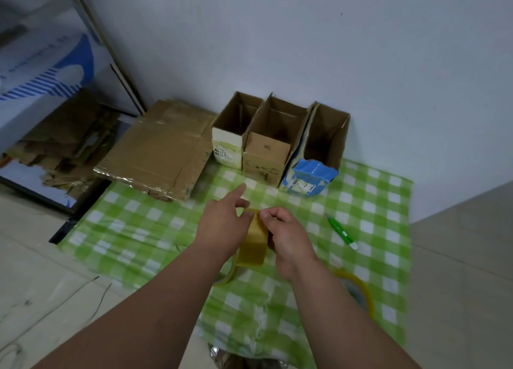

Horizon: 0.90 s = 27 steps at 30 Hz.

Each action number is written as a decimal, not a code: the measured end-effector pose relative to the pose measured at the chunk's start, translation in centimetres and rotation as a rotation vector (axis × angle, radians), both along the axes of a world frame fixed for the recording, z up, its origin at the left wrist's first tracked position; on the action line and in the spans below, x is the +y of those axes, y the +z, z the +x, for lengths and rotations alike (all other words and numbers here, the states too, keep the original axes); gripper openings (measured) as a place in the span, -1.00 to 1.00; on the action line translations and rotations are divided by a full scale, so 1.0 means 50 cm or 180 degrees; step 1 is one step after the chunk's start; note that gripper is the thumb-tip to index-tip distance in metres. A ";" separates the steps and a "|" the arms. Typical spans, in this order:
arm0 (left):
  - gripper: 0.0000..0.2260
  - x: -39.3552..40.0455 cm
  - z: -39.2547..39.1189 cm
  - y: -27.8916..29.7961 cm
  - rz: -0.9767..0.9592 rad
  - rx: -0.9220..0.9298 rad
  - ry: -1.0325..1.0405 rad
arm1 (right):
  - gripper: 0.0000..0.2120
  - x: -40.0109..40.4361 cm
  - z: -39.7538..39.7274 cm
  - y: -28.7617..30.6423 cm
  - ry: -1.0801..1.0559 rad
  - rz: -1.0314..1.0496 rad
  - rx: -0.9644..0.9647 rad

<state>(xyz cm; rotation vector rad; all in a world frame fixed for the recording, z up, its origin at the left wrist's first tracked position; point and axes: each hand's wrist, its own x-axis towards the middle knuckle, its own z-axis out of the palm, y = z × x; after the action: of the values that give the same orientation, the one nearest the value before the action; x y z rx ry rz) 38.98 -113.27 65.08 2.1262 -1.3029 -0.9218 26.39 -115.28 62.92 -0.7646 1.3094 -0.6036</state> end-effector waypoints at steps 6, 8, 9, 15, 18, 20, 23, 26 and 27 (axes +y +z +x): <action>-0.79 0.021 -0.051 0.014 -0.0689 -0.0533 -0.0722 | -0.84 -0.002 -0.048 0.020 -0.0047 -0.0072 0.0031; -0.84 0.024 -0.060 0.017 -0.0643 -0.0582 -0.0688 | -0.84 0.003 -0.058 0.024 0.0007 -0.0142 0.0089; -0.85 0.025 -0.061 0.019 -0.0588 -0.0559 -0.0619 | -0.84 0.006 -0.063 0.026 0.0054 -0.0202 0.0141; -0.87 0.015 -0.083 0.040 -0.0380 -0.0487 -0.0547 | -0.86 0.012 -0.089 0.036 0.0263 -0.0675 0.0567; -0.90 0.003 -0.096 0.049 -0.0276 -0.0533 -0.0465 | -0.89 0.011 -0.094 0.040 0.0458 -0.0797 0.0761; -0.91 -0.004 -0.099 0.057 -0.0207 -0.0647 -0.0497 | -0.91 0.011 -0.094 0.041 0.0576 -0.0846 0.0831; -0.90 -0.008 -0.104 0.065 -0.0155 -0.0914 -0.0687 | -0.91 0.012 -0.092 0.041 0.0777 -0.0946 0.1003; -0.88 -0.009 -0.102 0.065 -0.0118 -0.1082 -0.0896 | -0.87 0.010 -0.092 0.048 0.0904 -0.0938 0.1039; -0.88 -0.011 -0.097 0.066 -0.0105 -0.1049 -0.0915 | -0.80 0.007 -0.094 0.051 0.0889 -0.0842 0.0872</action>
<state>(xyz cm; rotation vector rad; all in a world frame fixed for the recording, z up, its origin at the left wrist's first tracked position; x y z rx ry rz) 34.13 -113.80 68.37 2.1655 -1.8107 -0.6663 21.67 -114.93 65.45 -1.2603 1.3530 -0.4616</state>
